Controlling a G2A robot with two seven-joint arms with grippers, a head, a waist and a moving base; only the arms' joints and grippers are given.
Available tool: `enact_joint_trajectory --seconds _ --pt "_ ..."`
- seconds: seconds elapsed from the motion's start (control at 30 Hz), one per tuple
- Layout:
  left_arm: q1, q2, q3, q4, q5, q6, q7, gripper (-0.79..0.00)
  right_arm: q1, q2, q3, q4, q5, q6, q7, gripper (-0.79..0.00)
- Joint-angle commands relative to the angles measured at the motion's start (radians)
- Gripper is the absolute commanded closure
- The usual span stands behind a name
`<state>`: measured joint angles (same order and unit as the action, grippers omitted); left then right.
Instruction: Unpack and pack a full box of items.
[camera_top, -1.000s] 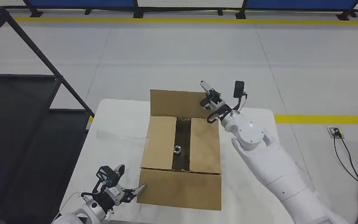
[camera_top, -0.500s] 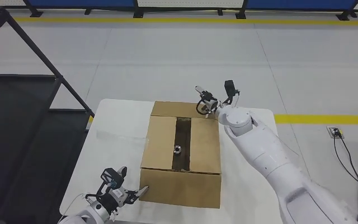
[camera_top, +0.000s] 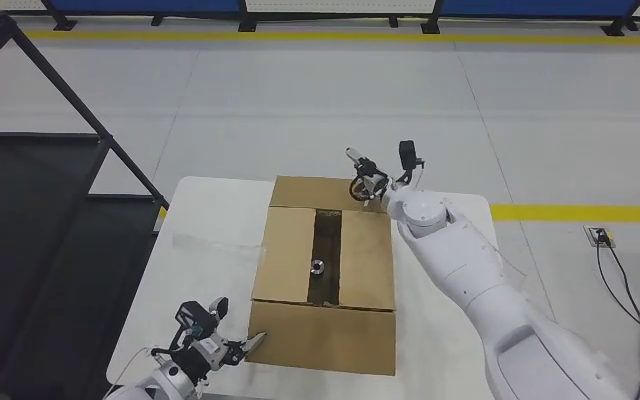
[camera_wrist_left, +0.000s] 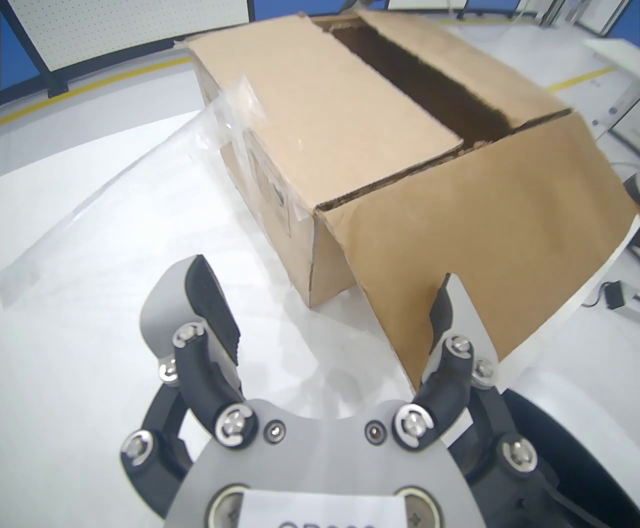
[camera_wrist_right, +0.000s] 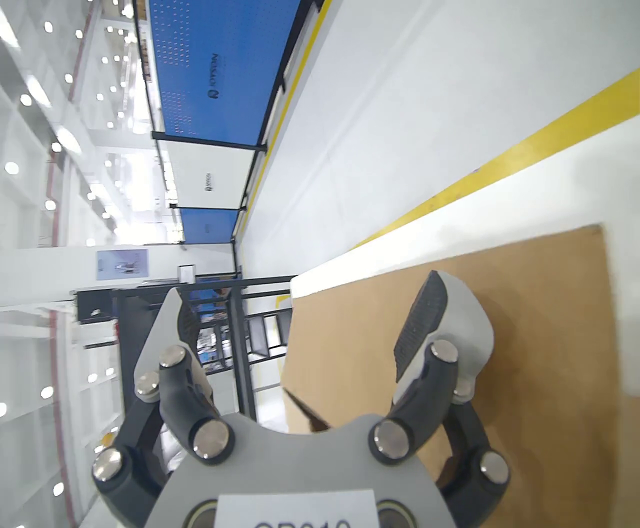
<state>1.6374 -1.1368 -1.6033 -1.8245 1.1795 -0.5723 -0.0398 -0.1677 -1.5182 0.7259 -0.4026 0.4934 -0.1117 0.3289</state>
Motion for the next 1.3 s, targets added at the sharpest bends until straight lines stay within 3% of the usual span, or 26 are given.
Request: enact_joint_trajectory --seconds 0.0,0.1,0.2,0.3,0.67,0.87,1.0,1.27 --pt "0.016 0.003 -0.046 -0.008 -0.068 -0.016 0.017 -0.785 -0.003 0.006 0.026 0.000 0.036 -0.051 0.104 -0.785" --pt "0.041 0.008 -0.115 -0.022 -0.152 -0.041 0.028 -0.785 -0.016 0.020 0.051 -0.022 0.061 -0.093 0.286 -0.785" --pt "0.062 0.012 -0.183 -0.027 -0.203 -0.037 0.032 -0.785 -0.034 0.039 0.065 -0.056 0.069 -0.099 0.543 -0.785" --pt "0.078 0.014 -0.226 -0.019 -0.243 -0.029 0.026 -0.785 -0.044 0.057 0.070 -0.084 0.038 -0.091 0.685 -0.785" --pt "0.083 0.015 -0.238 -0.015 -0.257 -0.023 0.026 -0.785 -0.075 0.060 0.075 -0.129 0.037 -0.097 0.700 -0.785" --pt "0.067 0.012 -0.215 -0.012 -0.289 0.012 0.004 -0.785 -0.100 0.048 0.043 -0.179 -0.051 -0.048 0.614 -0.785" --pt "0.071 0.013 -0.210 -0.025 -0.276 0.004 0.003 -0.785 -0.117 0.031 0.026 -0.176 -0.084 -0.030 0.497 -0.785" --pt "0.072 0.011 -0.186 -0.042 -0.271 0.029 -0.006 -0.785 -0.124 0.002 0.057 -0.126 0.030 -0.110 0.580 -0.785"
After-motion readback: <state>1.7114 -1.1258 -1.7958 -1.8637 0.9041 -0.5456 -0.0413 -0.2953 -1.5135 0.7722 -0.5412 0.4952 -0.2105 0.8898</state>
